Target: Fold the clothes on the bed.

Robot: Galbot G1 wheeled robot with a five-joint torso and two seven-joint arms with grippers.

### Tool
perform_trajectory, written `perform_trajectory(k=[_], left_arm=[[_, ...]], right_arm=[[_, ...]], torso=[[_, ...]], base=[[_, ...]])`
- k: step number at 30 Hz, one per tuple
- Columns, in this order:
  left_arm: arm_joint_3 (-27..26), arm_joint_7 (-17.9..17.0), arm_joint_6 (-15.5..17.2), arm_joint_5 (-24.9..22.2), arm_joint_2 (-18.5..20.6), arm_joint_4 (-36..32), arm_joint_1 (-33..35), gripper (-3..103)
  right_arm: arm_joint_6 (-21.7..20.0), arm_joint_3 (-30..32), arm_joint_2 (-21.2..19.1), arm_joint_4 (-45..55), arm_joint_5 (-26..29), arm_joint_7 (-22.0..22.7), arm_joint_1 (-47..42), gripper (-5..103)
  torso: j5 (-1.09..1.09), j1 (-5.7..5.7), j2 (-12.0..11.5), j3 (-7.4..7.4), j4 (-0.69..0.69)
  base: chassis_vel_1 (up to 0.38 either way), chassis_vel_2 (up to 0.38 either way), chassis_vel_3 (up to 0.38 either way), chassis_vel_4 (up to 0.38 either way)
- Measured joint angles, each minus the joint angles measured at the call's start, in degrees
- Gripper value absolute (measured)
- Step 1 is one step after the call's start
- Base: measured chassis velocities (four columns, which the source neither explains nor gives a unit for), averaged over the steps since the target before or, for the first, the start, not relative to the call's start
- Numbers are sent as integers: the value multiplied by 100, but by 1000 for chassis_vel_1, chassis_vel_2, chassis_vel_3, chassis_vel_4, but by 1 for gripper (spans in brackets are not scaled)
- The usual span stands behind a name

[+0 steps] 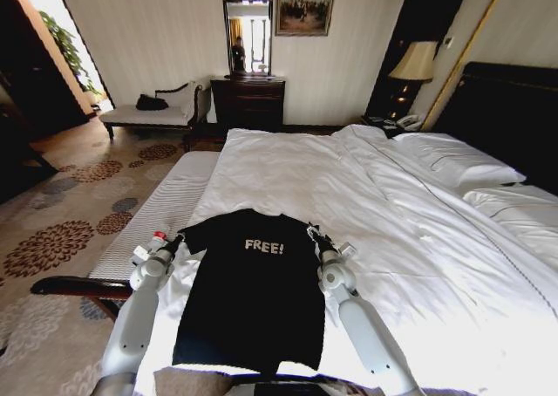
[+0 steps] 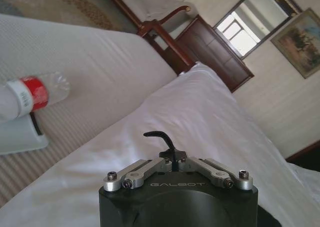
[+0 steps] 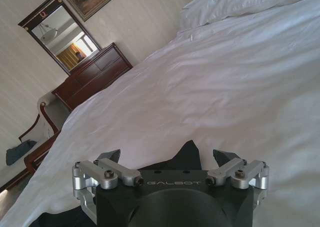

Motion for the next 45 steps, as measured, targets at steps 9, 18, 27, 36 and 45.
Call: perform_trajectory(k=[9, 18, 27, 36, 45], left_arm=[[1106, -135, 52, 182, 318, -622, -328, 0], [1961, -217, 87, 388, 336, -628, -704, 0], [2425, -207, 87, 556, 171, -449, -856, 0], [2709, -233, 100, 681, 195, -443, -829, -3], [2329, -200, 283, -96, 222, -1207, -583, 33]], right_arm=[[0, -23, 29, -111, -61, 3, 22, 100], [-2, -43, 53, -194, -78, 1, 86, 100], [-2, -33, 58, -277, -108, -14, 90, 100], [-2, -44, 74, -335, -134, -30, 112, 100], [34, -42, 86, -421, -150, -101, 136, 100]], torso=[[1, 0, 0, 0, -1], [1, 0, 0, 0, 1], [0, 0, 0, 0, 0], [-1, 0, 0, 0, 0], [0, 0, 0, 0, 1]], base=[[0, 0, 0, 0], [0, 0, 0, 0], [0, 0, 0, 0], [0, 0, 0, 0], [0, 0, 0, 0]])
